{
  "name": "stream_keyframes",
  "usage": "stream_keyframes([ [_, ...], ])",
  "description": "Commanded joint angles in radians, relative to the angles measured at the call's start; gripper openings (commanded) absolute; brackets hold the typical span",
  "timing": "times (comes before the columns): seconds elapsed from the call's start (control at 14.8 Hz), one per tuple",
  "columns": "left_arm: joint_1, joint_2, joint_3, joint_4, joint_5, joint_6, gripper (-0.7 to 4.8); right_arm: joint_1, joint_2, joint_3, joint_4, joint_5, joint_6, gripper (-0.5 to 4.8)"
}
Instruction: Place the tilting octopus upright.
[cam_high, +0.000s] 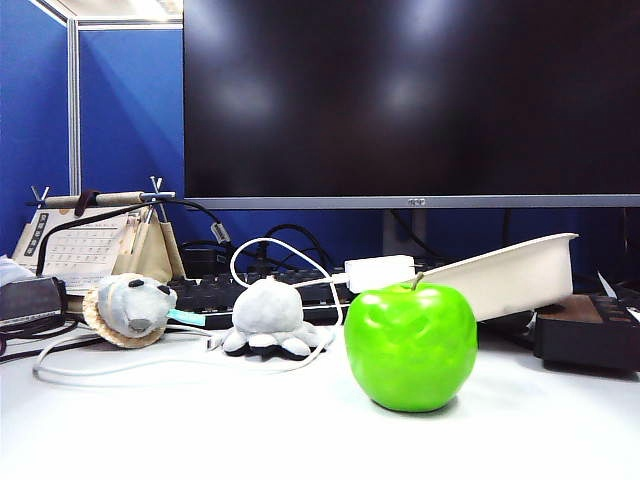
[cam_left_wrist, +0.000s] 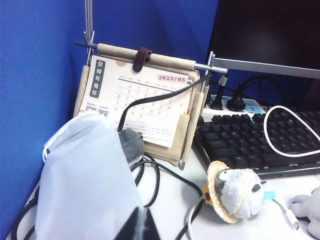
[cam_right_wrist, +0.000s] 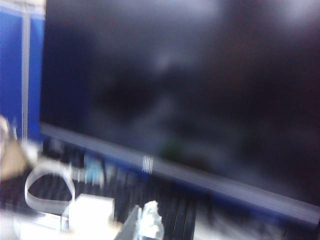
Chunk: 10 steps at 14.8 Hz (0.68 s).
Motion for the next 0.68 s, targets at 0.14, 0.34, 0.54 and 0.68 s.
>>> stream_keyframes([
  [0.14,0.000,-0.002,0.000,0.010,0.004,-0.003,-0.06,0.002,-0.006,-0.123,0.113,0.002,-0.003,-0.01],
  [0.34,0.000,-0.002,0.000,0.009,0.004,-0.003,-0.06,0.002,-0.024,-0.163,0.119,0.002,-0.038,-0.01],
  [0.54,0.000,-0.002,0.000,0.009,0.004,-0.003,-0.06,0.001,-0.058,-0.196,0.123,0.002,-0.048,-0.01],
  [0.68,0.000,-0.002,0.000,0.009,0.004,-0.003,-0.06,0.001,-0.070,-0.209,0.128,0.002,-0.051,-0.01],
])
